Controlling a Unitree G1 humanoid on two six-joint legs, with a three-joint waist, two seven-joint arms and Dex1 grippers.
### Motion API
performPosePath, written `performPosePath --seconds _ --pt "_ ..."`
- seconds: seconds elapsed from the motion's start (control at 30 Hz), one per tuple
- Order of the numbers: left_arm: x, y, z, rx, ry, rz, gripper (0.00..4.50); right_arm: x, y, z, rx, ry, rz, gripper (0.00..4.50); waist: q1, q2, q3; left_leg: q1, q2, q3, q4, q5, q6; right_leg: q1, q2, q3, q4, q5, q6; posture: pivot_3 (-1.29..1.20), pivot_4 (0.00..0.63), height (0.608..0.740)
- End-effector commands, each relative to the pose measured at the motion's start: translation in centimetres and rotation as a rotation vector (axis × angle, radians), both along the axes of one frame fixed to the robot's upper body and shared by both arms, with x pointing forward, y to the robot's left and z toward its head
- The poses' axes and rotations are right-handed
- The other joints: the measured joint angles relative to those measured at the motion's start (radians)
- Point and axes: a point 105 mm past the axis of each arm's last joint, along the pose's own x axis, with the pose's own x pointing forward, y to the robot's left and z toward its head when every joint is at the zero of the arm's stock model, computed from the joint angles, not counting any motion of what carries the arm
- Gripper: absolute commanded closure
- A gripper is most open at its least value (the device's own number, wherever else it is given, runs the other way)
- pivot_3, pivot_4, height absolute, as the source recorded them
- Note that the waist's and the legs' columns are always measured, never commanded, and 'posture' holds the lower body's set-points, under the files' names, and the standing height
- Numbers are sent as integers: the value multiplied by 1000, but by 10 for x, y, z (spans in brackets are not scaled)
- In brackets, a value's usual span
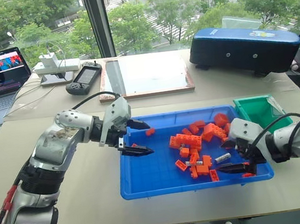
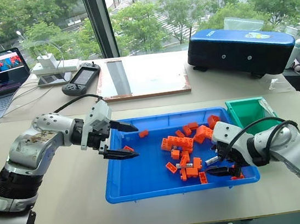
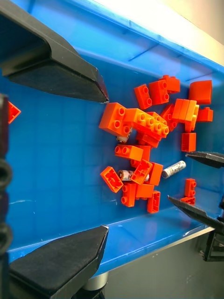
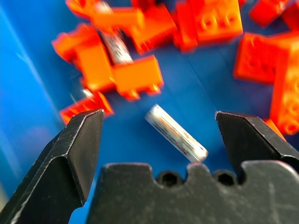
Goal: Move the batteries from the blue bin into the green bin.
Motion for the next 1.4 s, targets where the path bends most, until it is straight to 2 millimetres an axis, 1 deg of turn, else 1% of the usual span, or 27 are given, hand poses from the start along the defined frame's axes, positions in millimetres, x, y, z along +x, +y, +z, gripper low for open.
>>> performPosePath --seconds 0.03,0.13,0.2,0.23,0.27,0.3,0.37,0.4,0.43,0.5,0.53,0.6,0.67,0.7,0.73,0.8,0.83,0.9,0.97,1.03,1.07,1.13,1.17,1.23,1.27,1.33,1.4 --pt "-1 2 9 -10 -50 11 0 2 1 -5 -13 -17 38 637 -1 0 0 0 0 0 0 0 0 0 0 0 0 0 0 0 150 732" --pt "-1 2 9 -10 -52 13 0 5 -1 -10 -36 -17 42 1667 0 0 0 0 0 0 0 0 0 0 0 0 0 0 0 0 150 732" --pt "1 2 9 -13 -63 21 0 7 0 -10 -49 -32 59 2358 1 0 0 0 0 0 0 0 0 0 0 0 0 0 0 0 150 732" --pt "4 1 9 -19 -73 37 0 8 3 -7 -38 -36 68 2648 2 0 0 0 0 0 0 0 0 0 0 0 0 0 0 0 150 732" --pt "7 1 10 -23 -80 49 0 8 5 -5 -29 -38 74 3051 2 0 0 0 0 0 0 0 0 0 0 0 0 0 0 0 150 732" --pt "9 1 10 -24 -89 56 0 5 5 -2 -48 -33 84 3303 2 0 0 0 0 0 0 0 0 0 0 0 0 0 0 0 150 732" --pt "10 1 10 -23 -93 57 0 2 1 1 -81 -20 85 4132 3 0 0 0 0 0 0 0 0 0 0 0 0 0 0 0 150 732" --pt "9 1 10 -21 -94 53 0 0 0 5 -86 -17 84 4253 3 0 0 0 0 0 1 0 0 0 0 0 0 0 0 0 150 732" --pt "9 1 9 -21 -94 50 0 0 1 12 -70 -22 78 4252 3 0 0 0 0 0 1 0 0 0 0 0 0 0 0 0 150 732" --pt "9 0 9 -21 -95 47 0 3 4 34 -25 -69 68 4252 2 0 0 0 0 0 1 0 0 0 0 0 0 0 0 0 150 732" --pt "10 0 9 -21 -95 46 0 5 5 41 -14 -86 65 4252 0 0 0 0 0 0 1 0 0 0 0 0 0 0 0 0 150 732" --pt "11 -1 10 -21 -105 42 0 16 10 70 12 -209 60 4252 -2 0 0 0 0 0 1 0 0 0 0 0 0 0 0 0 150 732" --pt "11 -3 11 -28 -109 37 0 26 7 99 42 -300 3 4252 -2 0 0 0 0 0 1 0 0 0 0 0 0 0 0 0 150 732" --pt "12 -4 13 -36 -110 33 0 39 -11 117 4 -387 -91 4252 0 0 0 0 0 0 1 0 0 0 0 0 1 0 0 0 150 732" --pt "12 -5 15 -42 -111 30 0 47 -25 129 -28 -444 -159 4252 1 0 0 0 0 0 1 0 0 0 0 0 1 0 0 0 150 732" --pt "12 -7 17 -63 -103 29 0 59 -50 146 -64 -533 -281 4252 9 0 0 0 0 0 1 0 0 0 0 0 0 0 0 0 150 732" --pt "12 -9 19 -77 -95 30 0 63 -58 150 -47 -550 -329 4252 11 0 0 0 0 0 1 0 0 0 0 -1 0 0 0 0 150 732" --pt "11 -12 26 -116 -84 22 0 70 -82 153 -38 -574 -450 4252 12 0 0 -1 0 0 1 0 0 0 -1 0 0 0 0 0 150 732" --pt "11 -15 31 -141 -81 15 0 74 -95 151 -7 -563 -536 4252 7 0 0 -1 -1 1 1 0 0 0 -1 0 0 0 0 0 150 732" --pt "10 -16 35 -157 -77 12 0 75 -104 136 11 -510 -596 4252 4 0 0 -1 -1 1 1 0 0 -1 -1 0 1 0 0 0 150 732" --pt "10 -16 36 -159 -77 12 0 75 -106 130 12 -493 -611 4252 0 0 0 -1 -1 1 1 0 0 -1 -1 0 1 0 0 0 150 732" --pt "9 -16 36 -161 -73 12 0 74 -109 113 4 -441 -638 4252 -6 0 0 -1 0 1 1 0 0 -1 -1 0 1 0 0 0 150 732" --pt "9 -16 36 -162 -71 13 0 73 -110 109 1 -428 -646 4252 -7 0 0 -1 0 1 1 0 0 -1 -1 0 1 0 0 0 150 732" --pt "9 -15 36 -165 -67 15 0 74 -113 97 10 -404 -684 3236 -8 0 0 -1 0 1 1 0 0 -1 -1 1 1 0 0 0 150 732" --pt "9 -15 36 -165 -67 16 0 74 -115 95 6 -405 -696 2967 -8 1 0 -1 0 1 1 0 0 -1 -1 1 1 0 0 0 150 732" --pt "9 -14 36 -163 -69 21 0 74 -118 97 -9 -427 -709 2271 -6 1 0 -1 0 1 1 0 0 -1 -1 1 1 0 0 0 150 732" --pt "9 -14 36 -162 -69 23 0 74 -117 104 -7 -448 -706 1615 -4 1 0 -1 -1 1 1 0 0 -1 -1 1 1 0 0 0 150 732"
